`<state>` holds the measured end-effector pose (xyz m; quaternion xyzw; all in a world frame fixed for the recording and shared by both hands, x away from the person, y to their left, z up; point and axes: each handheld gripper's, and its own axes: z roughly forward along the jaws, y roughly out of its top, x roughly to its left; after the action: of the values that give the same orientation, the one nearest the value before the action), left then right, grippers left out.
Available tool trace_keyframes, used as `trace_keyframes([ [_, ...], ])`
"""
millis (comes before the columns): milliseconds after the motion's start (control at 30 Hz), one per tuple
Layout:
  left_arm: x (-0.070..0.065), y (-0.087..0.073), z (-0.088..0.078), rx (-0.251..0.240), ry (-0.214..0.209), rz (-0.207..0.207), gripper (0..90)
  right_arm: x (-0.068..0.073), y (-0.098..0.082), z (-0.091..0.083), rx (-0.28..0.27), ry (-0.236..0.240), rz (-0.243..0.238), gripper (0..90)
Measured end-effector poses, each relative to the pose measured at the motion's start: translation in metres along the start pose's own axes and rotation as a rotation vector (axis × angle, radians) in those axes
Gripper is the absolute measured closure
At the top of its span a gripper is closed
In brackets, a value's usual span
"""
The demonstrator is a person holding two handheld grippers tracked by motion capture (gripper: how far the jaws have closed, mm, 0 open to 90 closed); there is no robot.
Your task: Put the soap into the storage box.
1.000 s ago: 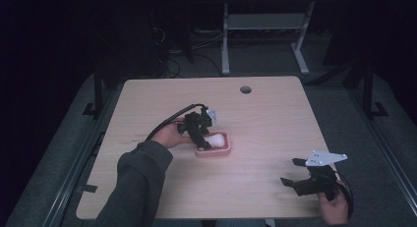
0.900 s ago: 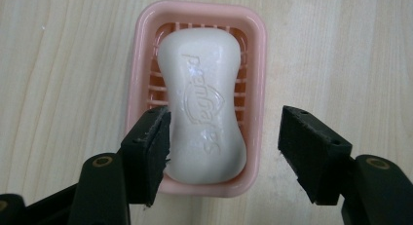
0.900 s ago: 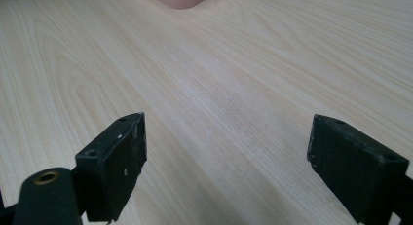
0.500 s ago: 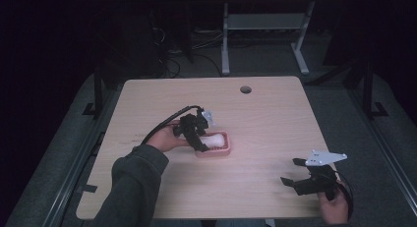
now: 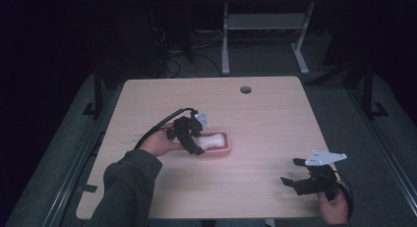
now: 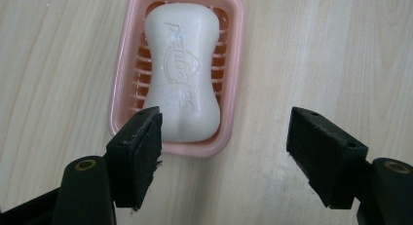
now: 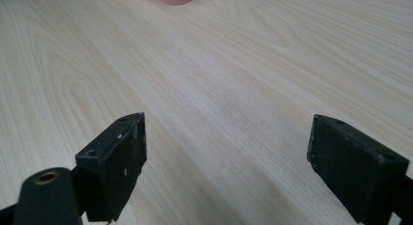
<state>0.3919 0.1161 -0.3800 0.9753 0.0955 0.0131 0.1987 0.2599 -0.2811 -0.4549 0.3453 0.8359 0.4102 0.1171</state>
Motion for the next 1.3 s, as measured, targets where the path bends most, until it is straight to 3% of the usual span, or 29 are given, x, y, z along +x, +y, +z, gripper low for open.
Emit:
trace_keyframes([
  [733, -0.022, -0.031, -0.01, -0.027, 0.013, -0.02, 26.1, 0.0, -0.001, 0.001, 0.008, -0.008, 0.0, 14.2],
  [1300, -0.036, -0.06, -0.012, -0.047, 0.027, -0.058, 25.8, 0.001, -0.001, 0.001, 0.015, -0.01, 0.002, 14.2],
])
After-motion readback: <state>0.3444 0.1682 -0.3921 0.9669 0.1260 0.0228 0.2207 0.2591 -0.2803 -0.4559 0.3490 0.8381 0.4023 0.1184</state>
